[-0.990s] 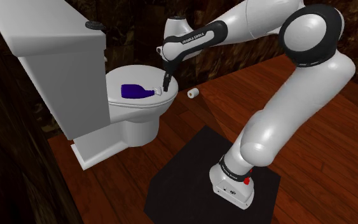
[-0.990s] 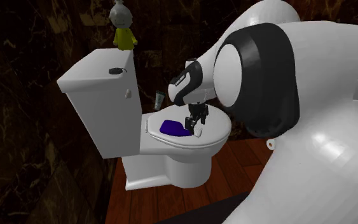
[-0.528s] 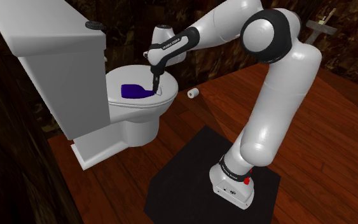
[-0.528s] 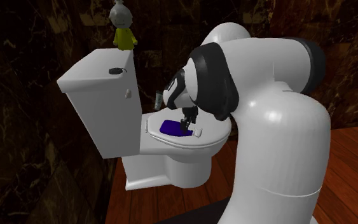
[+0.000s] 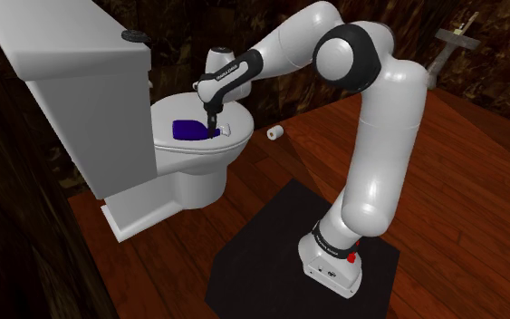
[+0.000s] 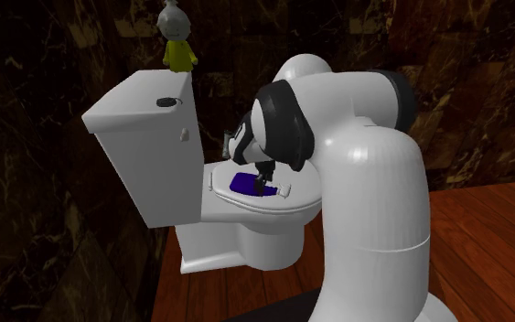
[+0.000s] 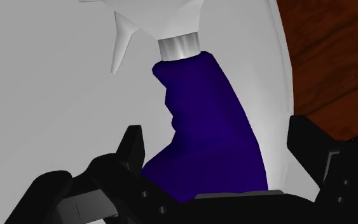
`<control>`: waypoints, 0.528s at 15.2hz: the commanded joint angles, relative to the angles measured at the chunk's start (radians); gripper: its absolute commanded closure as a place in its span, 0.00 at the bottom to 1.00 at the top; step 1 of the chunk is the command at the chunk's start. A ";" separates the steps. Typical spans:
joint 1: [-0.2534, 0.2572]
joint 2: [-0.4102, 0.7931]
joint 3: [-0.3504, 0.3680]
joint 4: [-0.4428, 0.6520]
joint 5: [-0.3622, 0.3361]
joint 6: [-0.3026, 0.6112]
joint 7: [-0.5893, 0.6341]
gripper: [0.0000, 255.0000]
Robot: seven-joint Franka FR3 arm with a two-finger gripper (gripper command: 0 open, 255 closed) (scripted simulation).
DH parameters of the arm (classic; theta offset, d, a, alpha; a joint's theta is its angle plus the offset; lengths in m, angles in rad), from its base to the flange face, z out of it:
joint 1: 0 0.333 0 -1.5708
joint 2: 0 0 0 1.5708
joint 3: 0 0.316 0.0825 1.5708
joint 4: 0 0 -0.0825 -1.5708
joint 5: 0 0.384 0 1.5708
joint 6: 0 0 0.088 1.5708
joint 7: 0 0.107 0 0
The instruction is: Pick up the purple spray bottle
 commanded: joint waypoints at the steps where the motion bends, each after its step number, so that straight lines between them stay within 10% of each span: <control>1: -0.002 0.020 0.003 -0.001 0.005 0.022 -0.003 0.00; 4: -0.004 0.035 0.005 -0.003 0.008 0.038 -0.005 0.00; 5: -0.005 0.036 0.004 -0.001 0.008 0.037 -0.006 1.00; 8: -0.005 0.035 0.004 -0.001 0.008 0.037 -0.007 1.00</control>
